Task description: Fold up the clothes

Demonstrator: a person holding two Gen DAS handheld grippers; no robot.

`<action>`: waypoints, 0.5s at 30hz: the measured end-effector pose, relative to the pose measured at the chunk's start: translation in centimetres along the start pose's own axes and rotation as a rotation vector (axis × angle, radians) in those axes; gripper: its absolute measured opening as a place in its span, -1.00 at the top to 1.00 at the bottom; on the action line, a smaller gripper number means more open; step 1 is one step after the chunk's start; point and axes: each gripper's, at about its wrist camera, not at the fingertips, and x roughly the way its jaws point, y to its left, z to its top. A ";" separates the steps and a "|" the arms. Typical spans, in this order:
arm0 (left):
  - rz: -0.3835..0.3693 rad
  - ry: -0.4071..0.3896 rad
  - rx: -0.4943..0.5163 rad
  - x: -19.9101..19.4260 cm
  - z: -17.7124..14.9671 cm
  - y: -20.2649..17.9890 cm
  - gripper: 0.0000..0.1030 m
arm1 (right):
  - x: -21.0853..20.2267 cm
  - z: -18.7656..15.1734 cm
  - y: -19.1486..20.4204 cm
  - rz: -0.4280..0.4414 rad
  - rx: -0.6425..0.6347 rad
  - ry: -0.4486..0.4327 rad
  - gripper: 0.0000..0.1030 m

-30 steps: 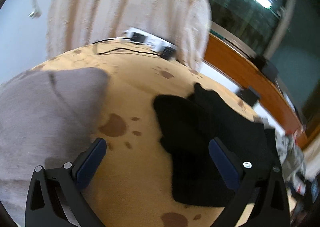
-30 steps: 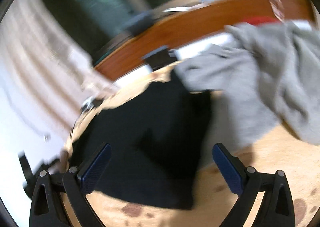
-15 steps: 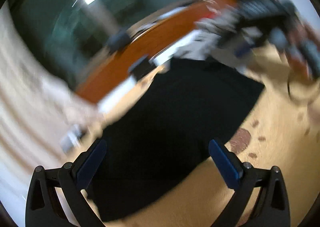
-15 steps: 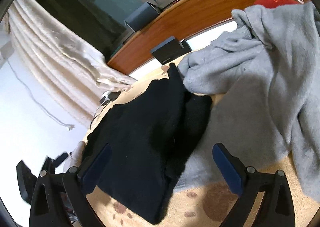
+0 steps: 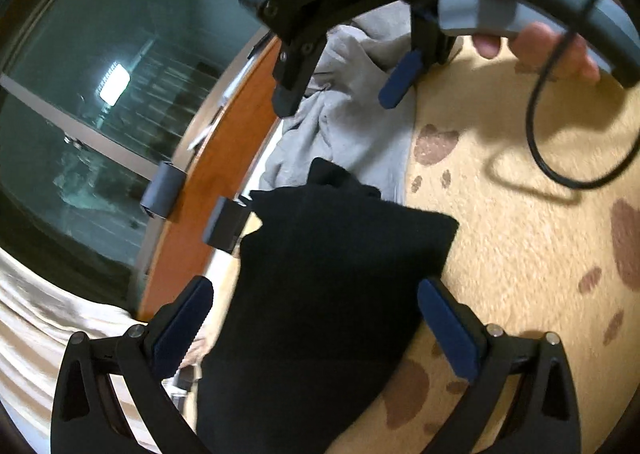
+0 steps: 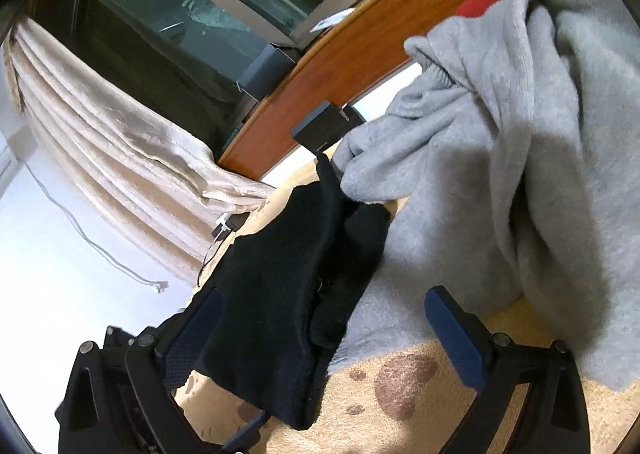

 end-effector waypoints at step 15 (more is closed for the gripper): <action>0.000 0.008 -0.059 2.0 0.4 1.0 -0.98 | -1.4 0.5 -0.4 -0.019 0.044 -0.058 -0.99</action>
